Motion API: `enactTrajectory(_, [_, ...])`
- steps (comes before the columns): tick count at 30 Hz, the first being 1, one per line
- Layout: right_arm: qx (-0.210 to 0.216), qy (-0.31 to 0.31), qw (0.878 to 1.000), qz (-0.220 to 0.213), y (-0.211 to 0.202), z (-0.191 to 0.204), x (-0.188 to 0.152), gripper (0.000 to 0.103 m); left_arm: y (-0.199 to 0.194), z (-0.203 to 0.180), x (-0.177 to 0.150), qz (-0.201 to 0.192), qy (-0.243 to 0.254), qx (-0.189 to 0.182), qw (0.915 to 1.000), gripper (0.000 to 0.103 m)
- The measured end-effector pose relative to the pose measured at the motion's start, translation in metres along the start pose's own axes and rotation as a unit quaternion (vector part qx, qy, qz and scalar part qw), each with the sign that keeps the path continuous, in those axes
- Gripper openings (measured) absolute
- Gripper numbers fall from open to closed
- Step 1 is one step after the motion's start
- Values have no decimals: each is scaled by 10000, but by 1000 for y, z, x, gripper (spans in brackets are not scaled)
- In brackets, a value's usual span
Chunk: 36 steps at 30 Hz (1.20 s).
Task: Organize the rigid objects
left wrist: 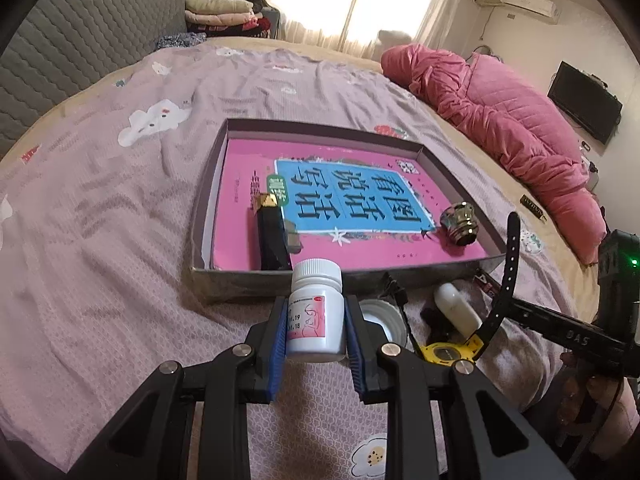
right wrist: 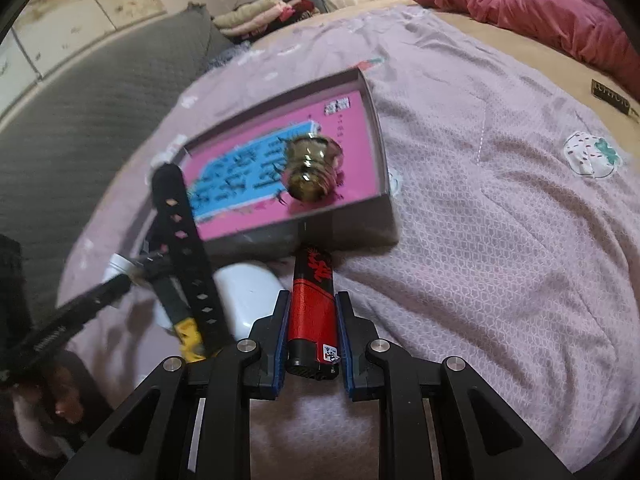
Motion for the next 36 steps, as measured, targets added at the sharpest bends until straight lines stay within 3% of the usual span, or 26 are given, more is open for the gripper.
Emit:
enactTrajectory(11, [463, 33, 9974, -557, -33, 17, 18, 22, -10, -4, 9, -271, 117, 32, 9996, 27])
enactTrajectory(36, [663, -459, 9940, -746, -17, 53, 52, 22, 9, 5, 32, -404, 12, 24, 9992, 27])
Point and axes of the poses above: each gripper's, at about its wrist camera, not at the fingertips, and y roughly the way its jaws point, z to its left, x to its top, the point moved 8 cm from there along y, roughly the way its jaws point, and after that the axes turned 7 degrees about y, right-handed, at the moved point
